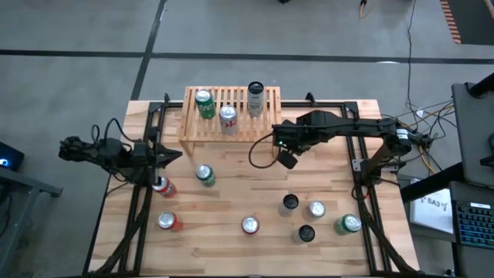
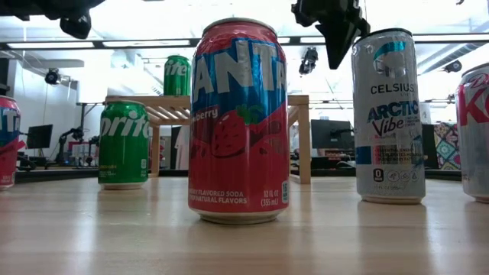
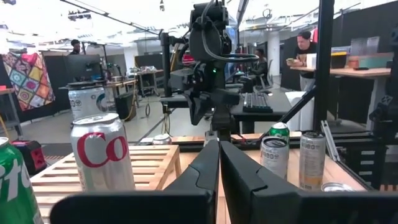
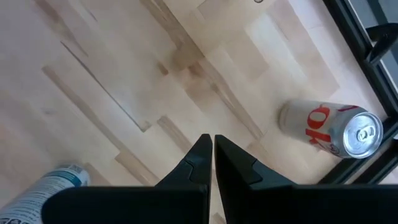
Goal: Place canned beverage on shelf
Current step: Put the bottom green soda can on the shelf
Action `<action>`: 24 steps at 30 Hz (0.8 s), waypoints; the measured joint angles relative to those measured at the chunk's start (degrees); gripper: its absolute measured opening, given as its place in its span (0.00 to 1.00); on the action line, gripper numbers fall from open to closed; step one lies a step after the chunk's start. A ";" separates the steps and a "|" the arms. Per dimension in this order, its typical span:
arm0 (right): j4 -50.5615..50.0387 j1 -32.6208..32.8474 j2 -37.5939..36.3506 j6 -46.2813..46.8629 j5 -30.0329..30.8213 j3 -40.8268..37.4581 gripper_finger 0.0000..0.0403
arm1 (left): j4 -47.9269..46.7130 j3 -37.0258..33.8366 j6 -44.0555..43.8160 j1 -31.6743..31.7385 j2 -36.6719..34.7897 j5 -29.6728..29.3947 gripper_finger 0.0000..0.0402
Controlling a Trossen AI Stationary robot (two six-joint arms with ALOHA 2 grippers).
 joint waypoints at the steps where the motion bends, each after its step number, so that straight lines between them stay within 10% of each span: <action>1: 0.18 0.00 0.00 0.00 0.00 -0.01 0.02 | 0.06 -0.18 -0.02 0.00 0.00 0.00 0.00; 24: 13.16 4.61 0.02 5.13 -8.33 -0.01 0.02 | 4.01 -3.14 -3.35 0.00 0.46 0.25 0.00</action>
